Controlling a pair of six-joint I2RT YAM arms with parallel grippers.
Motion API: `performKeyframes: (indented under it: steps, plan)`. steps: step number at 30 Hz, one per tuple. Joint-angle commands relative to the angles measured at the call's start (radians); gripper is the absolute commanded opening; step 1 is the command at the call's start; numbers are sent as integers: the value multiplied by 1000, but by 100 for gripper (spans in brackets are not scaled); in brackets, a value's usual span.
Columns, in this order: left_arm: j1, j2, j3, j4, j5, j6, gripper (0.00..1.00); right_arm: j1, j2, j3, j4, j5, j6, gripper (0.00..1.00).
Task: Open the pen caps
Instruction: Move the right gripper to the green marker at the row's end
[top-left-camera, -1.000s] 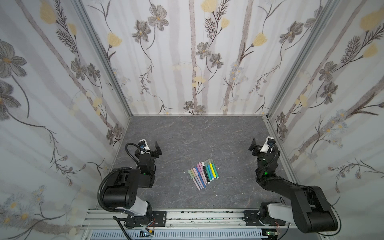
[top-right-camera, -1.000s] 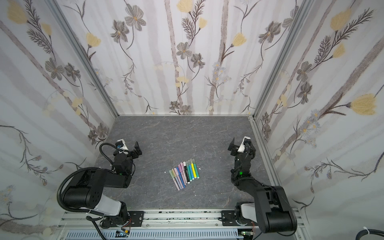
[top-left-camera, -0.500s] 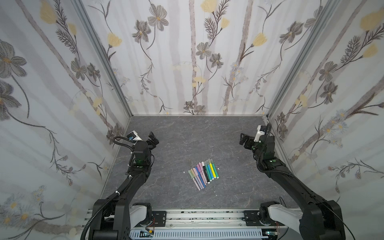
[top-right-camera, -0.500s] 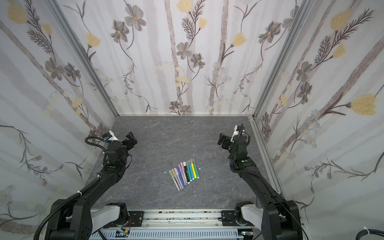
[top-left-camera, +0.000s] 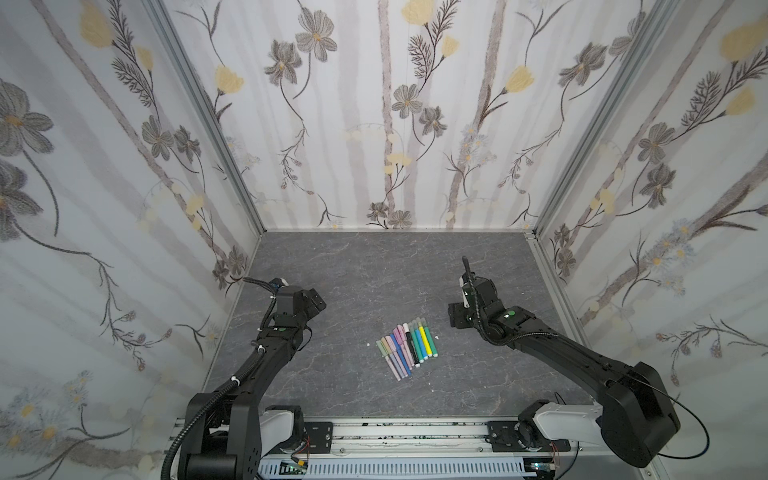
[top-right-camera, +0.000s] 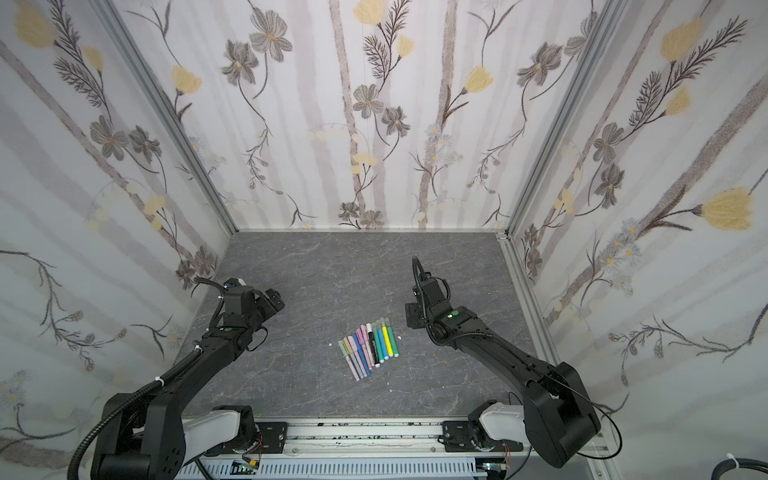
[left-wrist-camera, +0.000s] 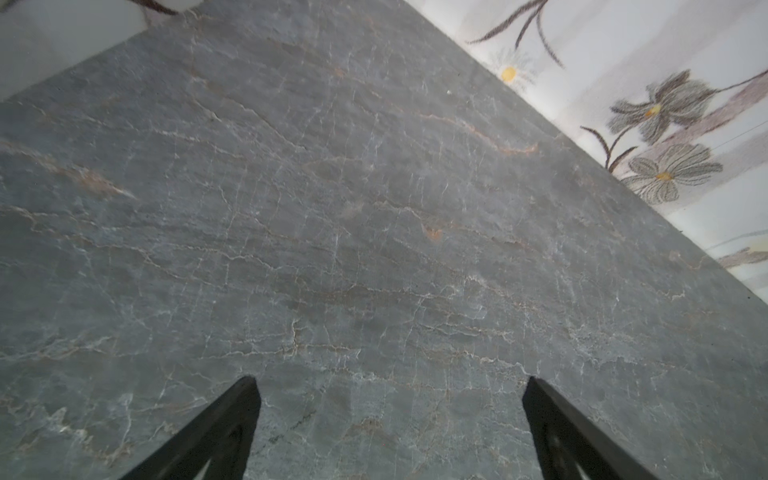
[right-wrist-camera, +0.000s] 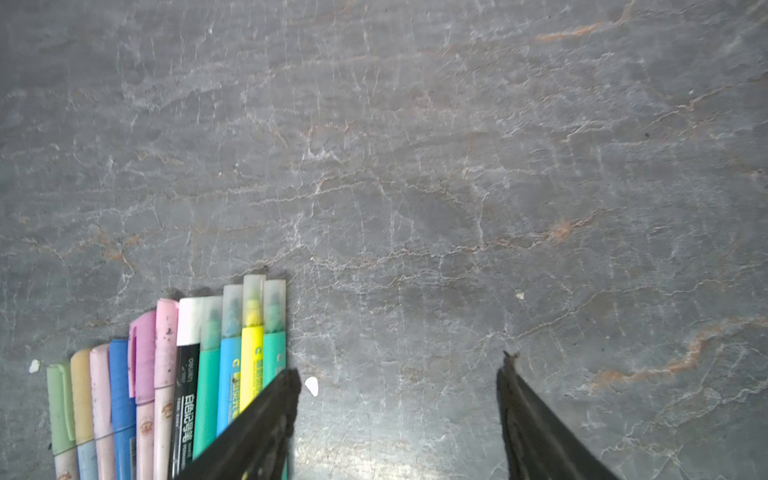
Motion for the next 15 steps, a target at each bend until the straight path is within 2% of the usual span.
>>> performKeyframes:
  steps: [1,8,15]
  plan:
    - [1,13,-2,17,36,-36,100,23,48,29,-25,-10,18,69]
    - [0,-1,-17,32,20,-41,100,84,156,72,-22,-42,30,64]
    - [0,15,-17,29,40,-33,100,130,276,113,-37,-74,34,54]
